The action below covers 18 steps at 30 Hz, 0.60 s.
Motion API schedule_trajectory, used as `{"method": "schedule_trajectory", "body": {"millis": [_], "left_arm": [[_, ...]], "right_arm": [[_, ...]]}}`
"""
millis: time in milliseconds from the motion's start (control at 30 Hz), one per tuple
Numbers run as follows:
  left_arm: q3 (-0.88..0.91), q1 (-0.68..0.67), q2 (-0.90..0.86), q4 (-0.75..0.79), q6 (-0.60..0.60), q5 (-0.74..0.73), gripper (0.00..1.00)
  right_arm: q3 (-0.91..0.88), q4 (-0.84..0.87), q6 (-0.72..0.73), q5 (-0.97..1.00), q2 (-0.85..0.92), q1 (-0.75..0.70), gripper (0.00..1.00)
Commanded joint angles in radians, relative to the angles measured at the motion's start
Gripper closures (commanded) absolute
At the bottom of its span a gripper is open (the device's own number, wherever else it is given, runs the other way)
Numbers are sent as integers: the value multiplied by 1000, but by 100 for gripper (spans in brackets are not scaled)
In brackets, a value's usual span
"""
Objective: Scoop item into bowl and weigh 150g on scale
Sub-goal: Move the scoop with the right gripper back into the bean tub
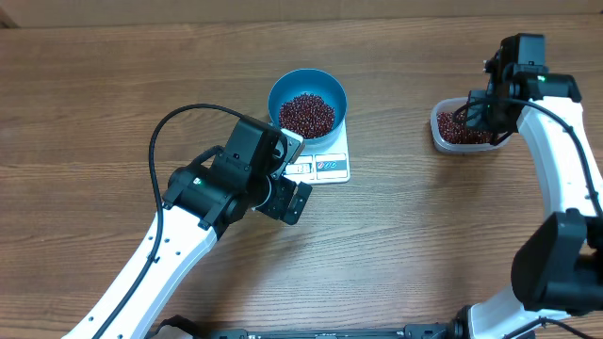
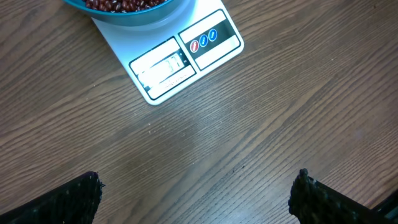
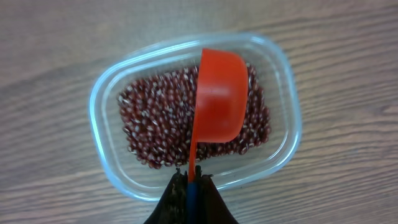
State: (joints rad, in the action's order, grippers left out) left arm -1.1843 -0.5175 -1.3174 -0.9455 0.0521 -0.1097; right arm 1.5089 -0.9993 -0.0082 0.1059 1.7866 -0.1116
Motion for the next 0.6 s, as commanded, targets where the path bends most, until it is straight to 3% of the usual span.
{"method": "schedule_trajectory", "body": {"millis": [0, 567], "left_arm": [[-2, -5, 3, 3, 0, -11, 1], [-2, -5, 3, 4, 0, -11, 0]], "right_arm": [[-9, -8, -20, 17, 27, 0, 96], [-101, 13, -79, -120, 39, 0, 97]]}}
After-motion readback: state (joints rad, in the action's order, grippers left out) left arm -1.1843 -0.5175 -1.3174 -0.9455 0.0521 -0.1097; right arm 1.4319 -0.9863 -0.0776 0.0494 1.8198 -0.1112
